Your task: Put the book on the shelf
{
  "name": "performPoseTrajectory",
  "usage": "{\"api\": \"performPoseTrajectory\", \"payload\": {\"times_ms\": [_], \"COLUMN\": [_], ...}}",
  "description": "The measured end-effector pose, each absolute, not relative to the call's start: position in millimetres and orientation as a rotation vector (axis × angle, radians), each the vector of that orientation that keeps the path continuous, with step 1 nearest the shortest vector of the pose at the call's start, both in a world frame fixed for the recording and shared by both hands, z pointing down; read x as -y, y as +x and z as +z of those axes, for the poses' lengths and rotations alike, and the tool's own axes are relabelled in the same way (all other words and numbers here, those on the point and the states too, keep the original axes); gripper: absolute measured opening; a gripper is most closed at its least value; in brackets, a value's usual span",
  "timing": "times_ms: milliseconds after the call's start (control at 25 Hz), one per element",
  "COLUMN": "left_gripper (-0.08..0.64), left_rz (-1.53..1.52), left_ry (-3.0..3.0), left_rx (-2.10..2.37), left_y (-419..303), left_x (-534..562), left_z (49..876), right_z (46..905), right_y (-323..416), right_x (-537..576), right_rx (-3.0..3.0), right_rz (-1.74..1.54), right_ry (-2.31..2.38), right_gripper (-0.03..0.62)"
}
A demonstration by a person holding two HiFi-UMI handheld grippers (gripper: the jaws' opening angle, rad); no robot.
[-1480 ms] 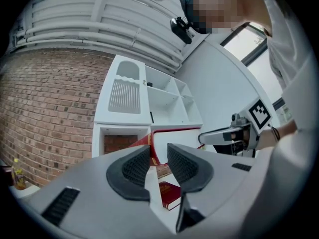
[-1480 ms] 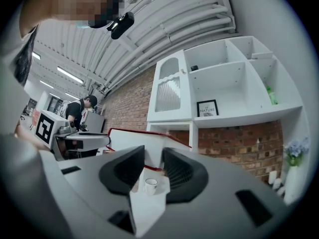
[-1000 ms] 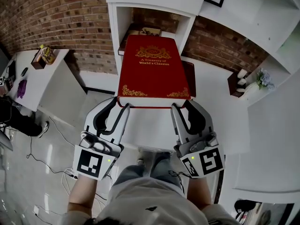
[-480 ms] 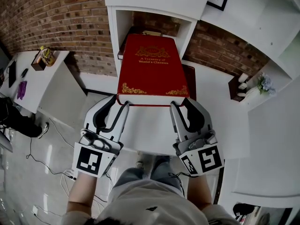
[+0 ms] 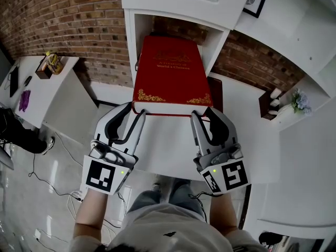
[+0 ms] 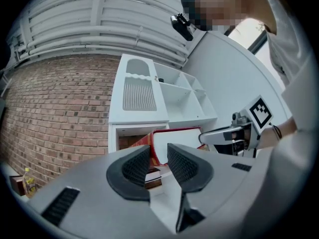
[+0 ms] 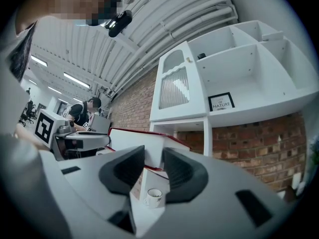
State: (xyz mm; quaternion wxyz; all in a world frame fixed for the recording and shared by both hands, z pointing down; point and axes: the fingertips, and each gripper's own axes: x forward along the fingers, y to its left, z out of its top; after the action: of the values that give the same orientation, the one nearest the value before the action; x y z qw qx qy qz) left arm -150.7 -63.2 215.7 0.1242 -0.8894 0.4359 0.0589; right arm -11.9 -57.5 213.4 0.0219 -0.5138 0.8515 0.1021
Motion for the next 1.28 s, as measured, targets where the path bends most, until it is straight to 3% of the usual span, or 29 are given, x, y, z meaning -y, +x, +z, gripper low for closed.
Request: {"api": "performPoseTrajectory", "payload": {"times_ms": [1280], "left_gripper": [0.117], "left_rz": [0.128], "left_ry": [-2.646], "left_rx": [-1.282], "left_y": [-155.8], "left_x": [146.4], "left_z": [239.2], "right_z": [236.7], "right_y": [-18.0], "right_x": [136.2], "right_rx": [-2.653], "right_rz": [0.251], "right_ry": [-1.667], "right_gripper": [0.127]}}
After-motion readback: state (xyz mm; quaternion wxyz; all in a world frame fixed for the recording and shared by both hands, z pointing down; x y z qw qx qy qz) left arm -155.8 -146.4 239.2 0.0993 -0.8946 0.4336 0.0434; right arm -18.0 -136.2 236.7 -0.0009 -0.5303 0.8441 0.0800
